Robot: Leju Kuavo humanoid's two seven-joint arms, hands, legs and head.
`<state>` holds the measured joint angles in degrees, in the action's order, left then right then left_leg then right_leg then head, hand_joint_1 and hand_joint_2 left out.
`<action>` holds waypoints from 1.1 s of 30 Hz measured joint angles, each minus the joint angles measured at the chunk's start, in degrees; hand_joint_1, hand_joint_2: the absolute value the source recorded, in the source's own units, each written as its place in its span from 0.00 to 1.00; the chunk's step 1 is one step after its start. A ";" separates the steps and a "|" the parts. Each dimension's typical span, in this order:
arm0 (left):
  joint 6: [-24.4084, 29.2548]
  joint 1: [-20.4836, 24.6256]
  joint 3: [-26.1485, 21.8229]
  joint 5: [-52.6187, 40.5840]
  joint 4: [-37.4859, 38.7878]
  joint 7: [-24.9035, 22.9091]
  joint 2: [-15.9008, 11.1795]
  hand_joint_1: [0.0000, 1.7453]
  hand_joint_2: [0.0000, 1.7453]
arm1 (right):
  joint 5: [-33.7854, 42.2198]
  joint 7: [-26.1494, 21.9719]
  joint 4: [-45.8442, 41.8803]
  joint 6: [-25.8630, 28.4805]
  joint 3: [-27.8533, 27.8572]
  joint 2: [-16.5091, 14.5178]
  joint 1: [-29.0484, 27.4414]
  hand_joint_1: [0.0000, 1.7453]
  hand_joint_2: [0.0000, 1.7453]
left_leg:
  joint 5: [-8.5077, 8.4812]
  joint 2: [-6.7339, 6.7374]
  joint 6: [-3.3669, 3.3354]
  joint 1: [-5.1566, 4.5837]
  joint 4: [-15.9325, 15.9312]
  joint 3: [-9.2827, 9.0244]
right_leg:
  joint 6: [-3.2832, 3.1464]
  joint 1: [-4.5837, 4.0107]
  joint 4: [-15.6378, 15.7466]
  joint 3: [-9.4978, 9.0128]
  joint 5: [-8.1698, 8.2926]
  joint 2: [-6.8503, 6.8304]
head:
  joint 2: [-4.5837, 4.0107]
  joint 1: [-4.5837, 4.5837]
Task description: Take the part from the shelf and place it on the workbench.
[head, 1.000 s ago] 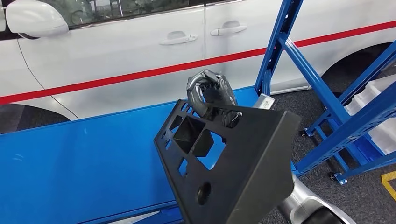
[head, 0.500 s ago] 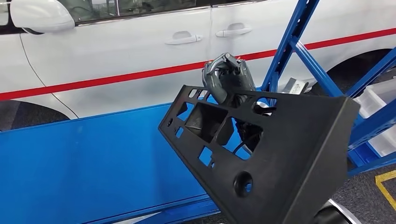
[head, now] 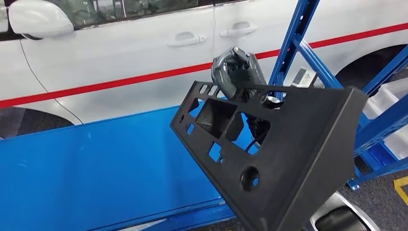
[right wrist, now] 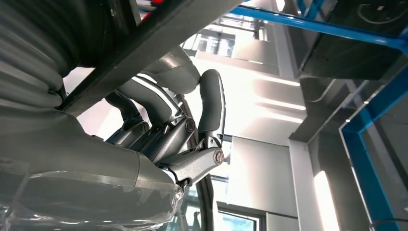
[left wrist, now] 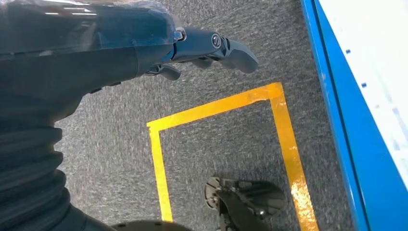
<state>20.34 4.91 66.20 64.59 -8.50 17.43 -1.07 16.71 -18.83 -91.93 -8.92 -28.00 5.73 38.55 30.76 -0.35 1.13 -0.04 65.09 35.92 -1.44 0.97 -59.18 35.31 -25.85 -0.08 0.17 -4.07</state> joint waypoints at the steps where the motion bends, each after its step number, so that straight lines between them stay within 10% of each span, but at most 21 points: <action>1: 0.17 -0.05 0.00 0.00 0.00 -0.12 0.03 0.00 1.00 | 0.36 -0.38 0.20 -0.43 0.05 0.04 -0.26 0.95 1.00 | 1.88 0.01 0.30 0.21 3.85 1.71 | -0.10 0.02 -0.02 0.00 0.03 -0.09 | 0.00 0.00; 4: 0.71 -0.24 0.00 0.24 0.00 -0.10 0.01 0.00 1.00 | 1.80 -1.73 0.80 -1.98 0.38 0.41 -2.04 0.95 1.00 | 2.69 0.02 0.89 0.78 8.73 3.88 | -0.13 0.09 -0.07 0.00 -0.03 -0.17 | 0.00 0.00; 8: 1.23 -0.29 -0.06 0.90 0.00 1.14 -0.10 0.00 1.00 | 3.07 -3.28 1.43 -3.40 1.16 0.94 -3.60 0.95 1.00 | -3.74 -0.01 0.61 0.90 -4.67 -2.41 | 0.64 0.22 -0.17 0.00 -0.09 0.03 | 0.00 0.00; 12: 1.57 -0.41 -0.15 1.11 0.00 1.63 -0.11 0.00 1.00 | 3.20 -3.94 1.63 -3.70 1.47 1.51 -4.72 0.95 1.00 | -4.38 -0.02 -0.76 0.60 -6.82 -3.03 | 2.06 0.20 -0.09 0.23 0.26 0.15 | 0.00 0.01; 17: 1.96 -0.35 -0.15 1.18 0.00 1.31 -0.11 0.00 1.00 | 3.45 -5.33 1.62 -4.58 2.32 2.30 -6.60 0.95 1.00 | -5.62 0.17 -2.41 0.50 -7.37 -2.49 | 2.69 0.20 -12.75 5.00 -7.70 0.18 | 0.00 0.02; 19: 1.96 -0.47 -0.15 1.22 0.00 1.25 -0.13 0.00 1.00 | 3.49 -5.74 1.54 -4.64 2.64 2.49 -7.84 0.95 1.00 | -5.75 0.14 -2.53 0.34 -7.02 -2.02 | 2.71 0.22 -15.69 5.66 -8.20 0.17 | 0.00 0.02; 23: 1.87 -0.48 -0.15 1.21 0.00 1.20 -0.11 0.00 1.00 | 3.49 -5.98 1.04 -4.98 3.29 2.70 -8.55 0.95 1.00 | -5.85 0.08 -2.16 0.09 -5.83 -1.01 | 2.04 0.09 -3.51 -1.30 -3.09 0.17 | 0.00 0.02; 27: 1.90 -0.53 -0.15 1.17 0.03 1.21 -0.15 0.00 1.00 | 3.49 -6.20 0.76 -5.82 3.72 2.73 -8.61 0.95 1.00 | -6.46 0.03 -0.81 -0.17 -5.53 -0.20 | 1.01 -0.10 -0.86 -1.74 -1.85 0.16 | 0.00 0.01; 33: 1.98 -0.61 -0.11 1.22 0.09 1.24 -0.21 0.00 1.00 | 3.49 -6.46 0.27 -6.52 3.81 2.51 -8.64 0.95 1.00 | 4.25 0.03 0.82 0.52 8.68 3.90 | -0.24 0.17 -0.35 1.15 1.01 -0.42 | 0.00 0.01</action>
<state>22.32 4.30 66.10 65.81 -8.41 18.67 -1.28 20.20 -25.29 -91.66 -15.45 -24.20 8.24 29.91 35.00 -0.32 1.94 0.48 73.78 39.82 -1.68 1.14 -59.53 36.46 -24.84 -0.50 0.17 -4.06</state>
